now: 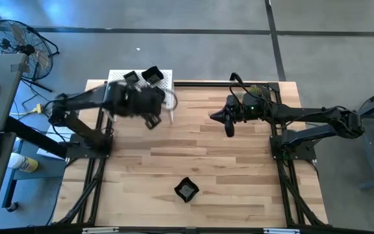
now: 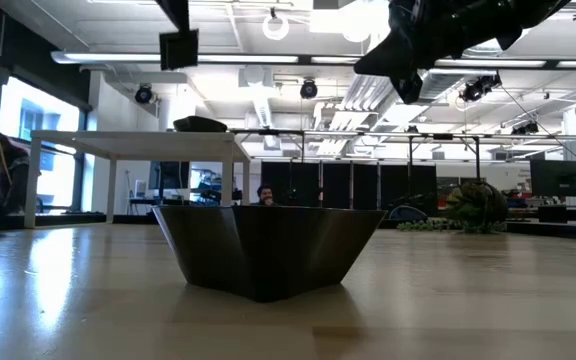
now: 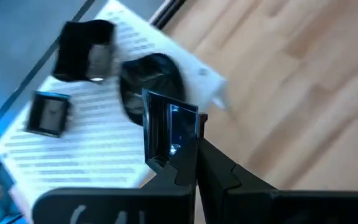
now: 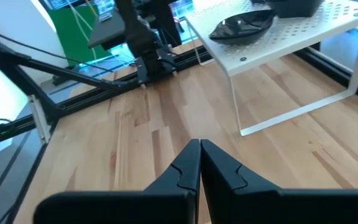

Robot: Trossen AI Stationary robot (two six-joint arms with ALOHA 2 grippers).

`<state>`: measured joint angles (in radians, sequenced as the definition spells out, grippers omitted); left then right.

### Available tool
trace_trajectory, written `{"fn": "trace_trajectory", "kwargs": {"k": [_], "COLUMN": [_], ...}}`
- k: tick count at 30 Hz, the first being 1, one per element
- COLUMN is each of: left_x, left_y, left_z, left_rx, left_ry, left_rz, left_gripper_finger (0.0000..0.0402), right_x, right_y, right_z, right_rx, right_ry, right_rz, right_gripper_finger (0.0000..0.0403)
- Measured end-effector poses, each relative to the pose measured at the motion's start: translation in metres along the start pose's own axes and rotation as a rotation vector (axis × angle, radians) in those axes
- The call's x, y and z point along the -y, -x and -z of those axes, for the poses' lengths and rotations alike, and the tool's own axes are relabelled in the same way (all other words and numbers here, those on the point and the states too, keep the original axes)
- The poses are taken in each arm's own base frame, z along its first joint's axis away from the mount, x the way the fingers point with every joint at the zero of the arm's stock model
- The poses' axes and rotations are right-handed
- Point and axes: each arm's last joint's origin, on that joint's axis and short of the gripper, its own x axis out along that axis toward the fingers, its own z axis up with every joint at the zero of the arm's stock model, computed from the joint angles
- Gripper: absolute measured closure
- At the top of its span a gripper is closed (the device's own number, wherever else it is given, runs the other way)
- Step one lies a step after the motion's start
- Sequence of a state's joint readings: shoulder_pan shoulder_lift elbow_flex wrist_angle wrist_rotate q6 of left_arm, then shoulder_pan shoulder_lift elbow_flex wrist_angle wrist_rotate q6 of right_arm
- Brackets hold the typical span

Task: Pick & Place Mini shaped plates
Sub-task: Stack the black square plate on top of the other black square plates on the shelf

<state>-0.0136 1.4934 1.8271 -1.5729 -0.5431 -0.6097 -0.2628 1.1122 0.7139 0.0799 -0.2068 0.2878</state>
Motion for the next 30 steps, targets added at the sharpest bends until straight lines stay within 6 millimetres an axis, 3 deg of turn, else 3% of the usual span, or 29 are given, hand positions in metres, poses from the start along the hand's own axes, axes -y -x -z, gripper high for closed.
{"fn": "trace_trajectory", "kwargs": {"k": [6,15,20,30], "left_x": [-0.040,-0.094,-0.109,-0.128], "left_y": [-0.022,-0.042,-0.066,-0.081], "left_z": [-0.018,-0.022,-0.016,-0.017], "left_rx": [-0.061,-0.149,-0.258,-0.274], "left_ry": [-0.028,-0.054,-0.066,-0.091], "left_rz": [-0.083,-0.197,-0.217,-0.214], "left_gripper_finger": [0.0401,0.0401,0.0401,0.0401], "right_x": [-0.001,0.000,0.000,0.000], "right_y": [0.000,0.000,0.000,0.000], "right_z": [0.000,0.000,0.000,0.000], "right_rx": [-0.005,-0.003,-0.002,0.005], "right_ry": [-0.007,0.000,0.000,-0.024], "right_rz": [-0.017,-0.008,-0.006,0.016], "right_gripper_finger": [0.0396,0.0396,0.0396,0.0396]}}
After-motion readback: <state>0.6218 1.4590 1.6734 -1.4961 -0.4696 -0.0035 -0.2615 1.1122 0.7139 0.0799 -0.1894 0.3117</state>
